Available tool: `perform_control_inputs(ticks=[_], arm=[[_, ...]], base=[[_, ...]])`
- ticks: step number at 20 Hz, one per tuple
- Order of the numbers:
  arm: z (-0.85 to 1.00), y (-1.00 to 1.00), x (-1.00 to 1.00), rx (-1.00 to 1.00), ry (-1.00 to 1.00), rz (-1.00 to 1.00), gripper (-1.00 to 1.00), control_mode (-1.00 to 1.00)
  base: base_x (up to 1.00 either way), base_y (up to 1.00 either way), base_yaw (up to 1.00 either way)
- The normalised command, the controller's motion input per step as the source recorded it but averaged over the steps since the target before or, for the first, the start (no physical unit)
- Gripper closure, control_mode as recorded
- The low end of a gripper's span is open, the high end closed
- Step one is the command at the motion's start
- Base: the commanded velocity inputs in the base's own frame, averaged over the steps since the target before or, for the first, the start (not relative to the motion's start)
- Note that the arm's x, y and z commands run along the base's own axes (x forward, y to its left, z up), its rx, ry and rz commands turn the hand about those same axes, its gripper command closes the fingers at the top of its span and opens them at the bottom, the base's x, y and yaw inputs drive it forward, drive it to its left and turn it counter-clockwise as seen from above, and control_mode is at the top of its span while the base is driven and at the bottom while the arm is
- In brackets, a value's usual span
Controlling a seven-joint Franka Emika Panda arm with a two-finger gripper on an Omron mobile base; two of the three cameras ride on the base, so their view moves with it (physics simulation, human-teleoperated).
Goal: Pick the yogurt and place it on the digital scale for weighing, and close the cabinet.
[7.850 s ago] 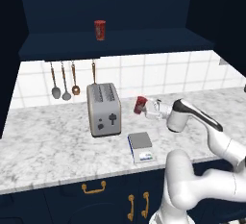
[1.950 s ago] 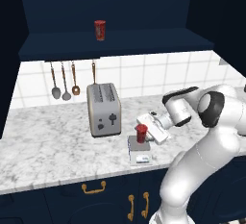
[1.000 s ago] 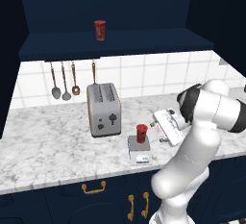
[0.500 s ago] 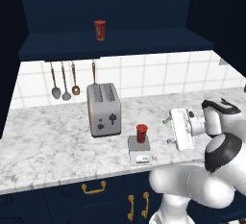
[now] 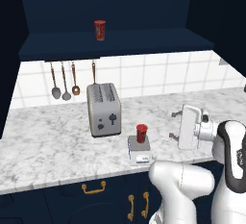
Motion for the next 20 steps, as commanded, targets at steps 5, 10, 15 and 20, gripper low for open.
perform_control_inputs(ticks=[5, 10, 15, 20], arm=[[0.50, -0.50, -0.49, 0.06, -0.41, -0.25, -1.00, -1.00], [0.51, -0.97, -0.34, 0.21, -0.30, -0.04, -1.00, -1.00], [0.24, -0.99, -0.25, 0.20, -0.27, -0.07, -1.00, -1.00], [0.27, -0.93, -0.05, 0.17, -0.04, -0.02, -1.00, -1.00]], base=[[0.00, 0.00, 0.00], [0.00, 0.00, 0.00], [0.00, 0.00, 0.00], [0.00, 0.00, 0.00]])
